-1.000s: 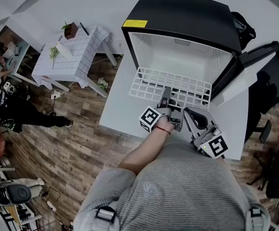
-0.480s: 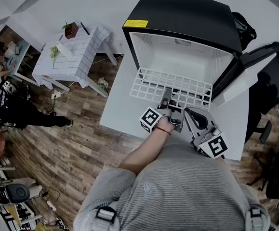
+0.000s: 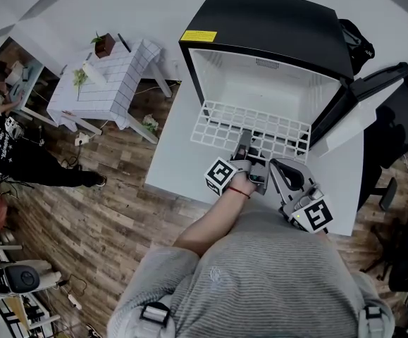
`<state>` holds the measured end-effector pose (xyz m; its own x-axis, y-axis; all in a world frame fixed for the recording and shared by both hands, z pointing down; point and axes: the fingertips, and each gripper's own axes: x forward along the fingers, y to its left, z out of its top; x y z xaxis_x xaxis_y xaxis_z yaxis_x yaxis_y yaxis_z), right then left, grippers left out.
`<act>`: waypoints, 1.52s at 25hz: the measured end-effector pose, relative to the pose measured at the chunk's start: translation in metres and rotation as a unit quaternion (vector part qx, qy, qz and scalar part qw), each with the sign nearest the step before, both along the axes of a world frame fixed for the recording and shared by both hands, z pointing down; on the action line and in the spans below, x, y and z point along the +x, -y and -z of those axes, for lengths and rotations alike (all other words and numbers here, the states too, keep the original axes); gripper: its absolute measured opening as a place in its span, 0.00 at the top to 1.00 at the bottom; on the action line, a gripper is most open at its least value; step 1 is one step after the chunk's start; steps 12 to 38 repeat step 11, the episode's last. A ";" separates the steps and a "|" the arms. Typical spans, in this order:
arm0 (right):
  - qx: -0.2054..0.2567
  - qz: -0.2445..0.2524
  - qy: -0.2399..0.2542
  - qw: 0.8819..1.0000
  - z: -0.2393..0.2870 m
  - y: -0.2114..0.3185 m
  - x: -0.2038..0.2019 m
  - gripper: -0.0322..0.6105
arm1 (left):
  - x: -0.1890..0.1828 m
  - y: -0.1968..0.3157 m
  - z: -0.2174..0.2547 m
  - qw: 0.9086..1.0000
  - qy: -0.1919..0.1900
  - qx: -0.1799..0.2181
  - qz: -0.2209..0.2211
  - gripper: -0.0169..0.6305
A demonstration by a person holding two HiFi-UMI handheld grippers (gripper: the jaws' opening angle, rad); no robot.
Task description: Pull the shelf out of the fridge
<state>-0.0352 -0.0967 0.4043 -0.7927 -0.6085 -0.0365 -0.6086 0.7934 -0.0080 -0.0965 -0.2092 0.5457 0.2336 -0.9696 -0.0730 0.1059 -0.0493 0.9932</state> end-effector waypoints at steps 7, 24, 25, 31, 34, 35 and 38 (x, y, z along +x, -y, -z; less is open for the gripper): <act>-0.001 0.001 0.001 1.000 0.000 0.000 0.001 0.93 | 0.001 0.000 -0.002 1.000 0.002 -0.001 0.000 0.93; -0.003 0.000 0.000 1.000 0.001 0.001 0.003 0.93 | 0.003 0.001 0.000 1.000 0.001 -0.002 0.000 0.92; -0.003 0.000 0.000 1.000 0.001 0.001 0.003 0.93 | 0.003 0.001 0.000 1.000 0.001 -0.002 0.000 0.92; -0.003 0.000 0.000 1.000 0.001 0.001 0.003 0.93 | 0.003 0.001 0.000 1.000 0.001 -0.002 0.000 0.92; -0.003 0.000 0.000 1.000 0.001 0.001 0.003 0.93 | 0.003 0.001 0.000 1.000 0.001 -0.002 0.000 0.92; -0.003 0.000 0.000 1.000 0.001 0.001 0.003 0.93 | 0.003 0.001 0.000 1.000 0.001 -0.002 0.000 0.92; -0.003 0.000 0.000 1.000 0.001 0.001 0.003 0.93 | 0.003 0.001 0.000 1.000 0.001 -0.002 0.000 0.92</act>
